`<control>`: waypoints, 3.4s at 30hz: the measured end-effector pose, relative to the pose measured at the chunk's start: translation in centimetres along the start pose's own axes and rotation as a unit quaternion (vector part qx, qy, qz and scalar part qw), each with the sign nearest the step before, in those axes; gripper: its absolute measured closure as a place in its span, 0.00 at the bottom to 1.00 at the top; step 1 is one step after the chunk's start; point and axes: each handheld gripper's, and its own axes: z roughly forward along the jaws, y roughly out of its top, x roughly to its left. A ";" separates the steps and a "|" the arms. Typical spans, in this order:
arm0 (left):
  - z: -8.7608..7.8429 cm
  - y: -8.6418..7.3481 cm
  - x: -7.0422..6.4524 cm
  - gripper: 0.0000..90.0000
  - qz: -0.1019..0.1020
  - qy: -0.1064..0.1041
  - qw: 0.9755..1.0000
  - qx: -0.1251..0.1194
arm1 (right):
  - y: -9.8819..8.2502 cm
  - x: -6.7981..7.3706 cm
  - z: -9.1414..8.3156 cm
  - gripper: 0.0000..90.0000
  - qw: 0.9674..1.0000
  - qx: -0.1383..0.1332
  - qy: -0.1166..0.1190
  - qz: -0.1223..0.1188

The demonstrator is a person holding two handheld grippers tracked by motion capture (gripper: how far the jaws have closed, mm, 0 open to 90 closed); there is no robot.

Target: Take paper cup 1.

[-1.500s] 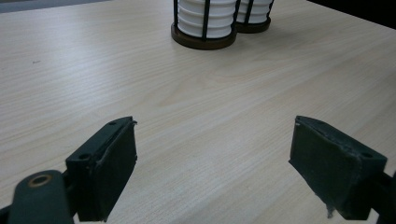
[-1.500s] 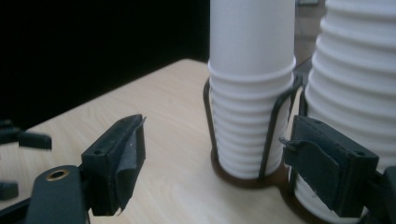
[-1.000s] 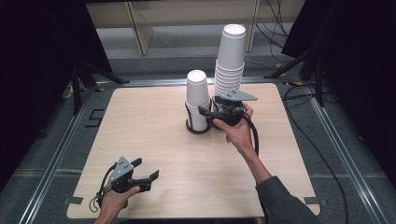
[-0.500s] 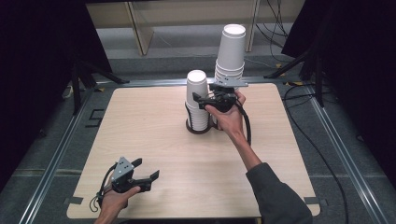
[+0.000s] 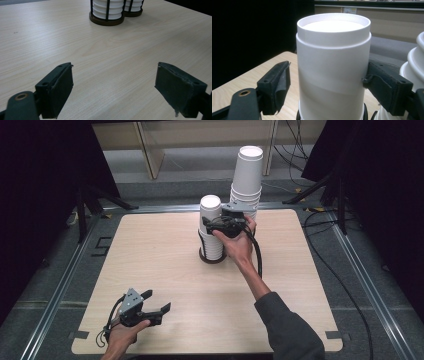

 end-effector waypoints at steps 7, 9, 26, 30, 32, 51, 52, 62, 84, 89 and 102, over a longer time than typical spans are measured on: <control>0.1 0.0 0.1 0.16 0.009 -0.007 1.000 -0.009 | 0.1 0.6 0.6 0.24 1.000 -0.001 -0.026 0.001; 0.1 0.0 0.1 0.16 0.010 -0.007 1.000 -0.009 | 0.1 0.7 0.7 0.25 0.999 0.005 -0.037 0.007; 0.1 0.1 0.1 0.16 0.009 -0.009 1.000 -0.009 | 0.5 1.6 1.7 0.17 0.998 0.013 -0.064 0.013; 0.1 0.1 0.1 0.16 0.009 -0.010 1.000 -0.010 | 0.6 1.6 2.0 0.20 0.997 0.010 -0.073 0.016; 0.2 0.0 0.1 0.16 0.009 -0.012 1.000 -0.013 | 0.7 1.8 2.0 0.20 0.997 0.015 -0.078 0.024; 0.2 0.1 0.0 0.16 0.009 -0.015 1.000 -0.014 | 1.5 2.0 1.9 0.25 0.996 -0.004 -0.085 0.015; 0.2 0.1 0.0 0.16 0.009 -0.015 1.000 -0.013 | 1.7 2.0 1.8 0.25 0.997 -0.005 -0.082 0.014; 0.3 0.1 0.0 0.16 0.010 -0.018 1.000 -0.017 | 3.9 2.1 0.0 0.25 0.997 -0.033 -0.069 0.016; 0.1 0.1 -0.1 0.16 0.006 -0.006 1.000 0.002 | 8.8 3.6 -6.1 0.24 0.994 -0.106 0.001 -0.004; 0.1 0.1 -0.1 0.16 0.006 -0.005 1.000 0.002 | 7.7 4.4 -7.0 0.24 0.995 -0.095 0.033 -0.009; 0.3 0.1 -0.3 0.16 -0.003 -0.001 1.000 -0.010 | 2.2 5.5 -9.2 0.24 0.991 -0.057 0.122 -0.008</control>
